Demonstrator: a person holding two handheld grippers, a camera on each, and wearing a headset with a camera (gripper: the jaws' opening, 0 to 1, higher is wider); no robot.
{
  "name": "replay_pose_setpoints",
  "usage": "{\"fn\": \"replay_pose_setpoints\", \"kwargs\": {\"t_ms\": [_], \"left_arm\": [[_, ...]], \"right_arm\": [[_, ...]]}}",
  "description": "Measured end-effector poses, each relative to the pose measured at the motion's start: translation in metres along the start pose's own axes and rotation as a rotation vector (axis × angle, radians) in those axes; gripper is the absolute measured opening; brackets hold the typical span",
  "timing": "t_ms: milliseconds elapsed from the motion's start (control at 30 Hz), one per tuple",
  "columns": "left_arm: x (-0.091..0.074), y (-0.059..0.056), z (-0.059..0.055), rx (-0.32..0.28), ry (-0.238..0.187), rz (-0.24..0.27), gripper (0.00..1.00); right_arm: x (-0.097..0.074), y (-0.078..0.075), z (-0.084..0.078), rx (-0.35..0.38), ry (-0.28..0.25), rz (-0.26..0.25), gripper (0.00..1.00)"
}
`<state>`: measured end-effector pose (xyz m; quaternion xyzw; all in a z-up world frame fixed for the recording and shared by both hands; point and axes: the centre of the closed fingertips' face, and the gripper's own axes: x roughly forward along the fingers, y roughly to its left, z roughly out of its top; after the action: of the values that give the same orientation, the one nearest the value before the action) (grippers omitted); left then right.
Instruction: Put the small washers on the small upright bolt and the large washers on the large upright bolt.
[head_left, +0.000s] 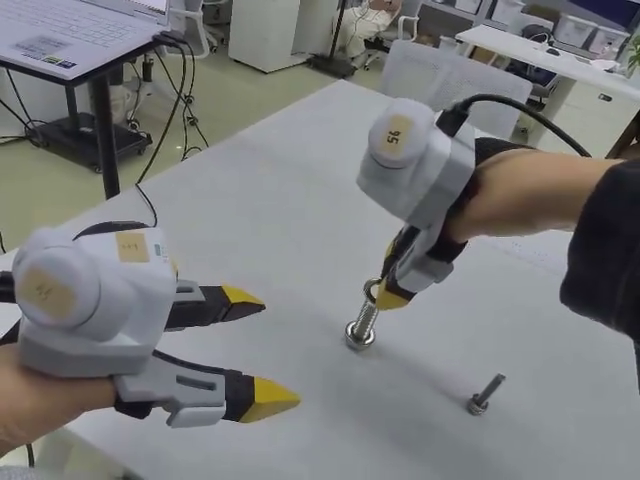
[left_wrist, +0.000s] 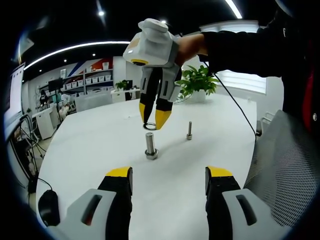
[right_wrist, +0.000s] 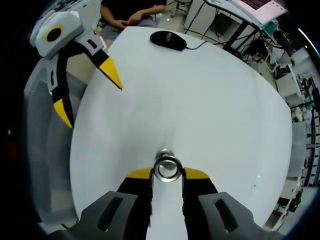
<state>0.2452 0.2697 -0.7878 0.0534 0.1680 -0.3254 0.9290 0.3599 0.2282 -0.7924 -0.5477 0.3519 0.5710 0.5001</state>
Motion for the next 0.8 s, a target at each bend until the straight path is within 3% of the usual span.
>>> {"fn": "replay_pose_setpoints", "kwargs": {"t_ms": [800], "left_arm": [[0.002, 0.005, -0.006, -0.016, 0.009, 0.01, 0.6]], "right_arm": [[0.016, -0.002, -0.005, 0.003, 0.021, 0.026, 0.22]]}}
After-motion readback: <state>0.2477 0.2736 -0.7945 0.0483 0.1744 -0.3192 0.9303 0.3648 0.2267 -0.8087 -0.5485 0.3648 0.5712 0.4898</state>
